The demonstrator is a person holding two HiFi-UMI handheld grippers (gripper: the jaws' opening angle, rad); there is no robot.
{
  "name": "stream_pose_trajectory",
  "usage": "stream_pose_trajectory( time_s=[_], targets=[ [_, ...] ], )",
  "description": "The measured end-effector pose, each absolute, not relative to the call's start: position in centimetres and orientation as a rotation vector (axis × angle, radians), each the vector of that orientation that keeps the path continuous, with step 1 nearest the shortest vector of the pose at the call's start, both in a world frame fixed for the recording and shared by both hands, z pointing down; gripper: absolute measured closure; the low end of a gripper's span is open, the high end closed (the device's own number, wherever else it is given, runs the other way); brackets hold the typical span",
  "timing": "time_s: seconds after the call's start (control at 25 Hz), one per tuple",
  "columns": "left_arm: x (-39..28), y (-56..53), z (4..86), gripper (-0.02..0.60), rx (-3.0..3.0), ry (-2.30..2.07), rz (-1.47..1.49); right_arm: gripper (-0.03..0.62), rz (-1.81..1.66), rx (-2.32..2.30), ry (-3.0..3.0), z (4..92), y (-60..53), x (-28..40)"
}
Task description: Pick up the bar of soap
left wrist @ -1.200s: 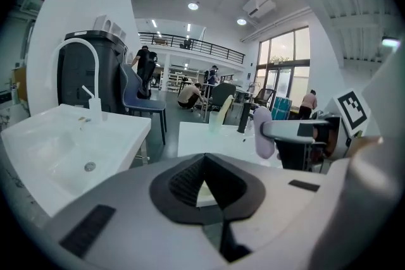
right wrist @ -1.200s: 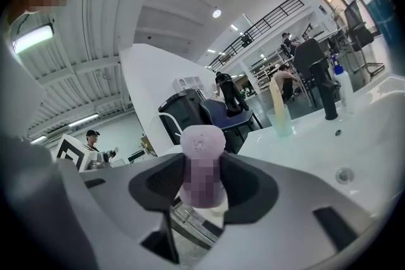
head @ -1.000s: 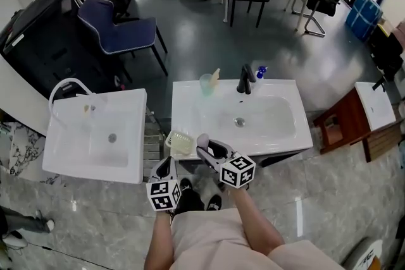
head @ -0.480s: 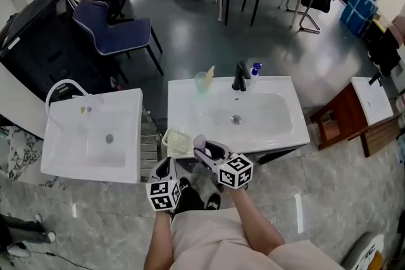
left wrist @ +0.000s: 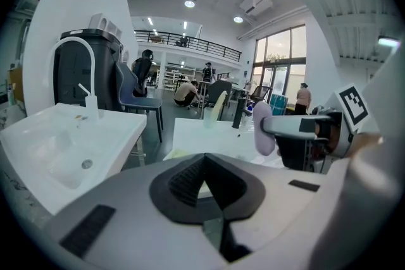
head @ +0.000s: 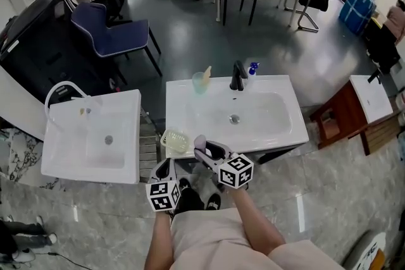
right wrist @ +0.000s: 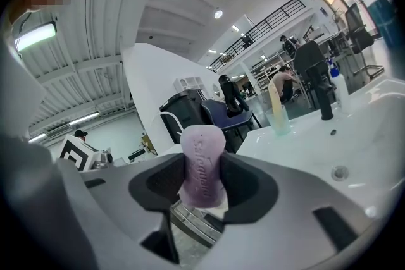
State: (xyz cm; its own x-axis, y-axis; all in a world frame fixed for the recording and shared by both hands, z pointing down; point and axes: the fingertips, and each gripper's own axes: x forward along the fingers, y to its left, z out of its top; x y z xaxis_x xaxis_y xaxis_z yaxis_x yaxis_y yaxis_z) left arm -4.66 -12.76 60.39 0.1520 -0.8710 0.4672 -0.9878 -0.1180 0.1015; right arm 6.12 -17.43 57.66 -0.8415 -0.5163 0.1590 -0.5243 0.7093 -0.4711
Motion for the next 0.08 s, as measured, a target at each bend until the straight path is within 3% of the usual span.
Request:
stream_pose_trajectory(
  time_s=[0.08],
  targets=[
    [-4.39, -12.69, 60.55, 0.577, 2.052, -1.774, 0.417, 0.413, 0.805, 0.88, -2.889, 57.73, -17.34, 6.38]
  ],
)
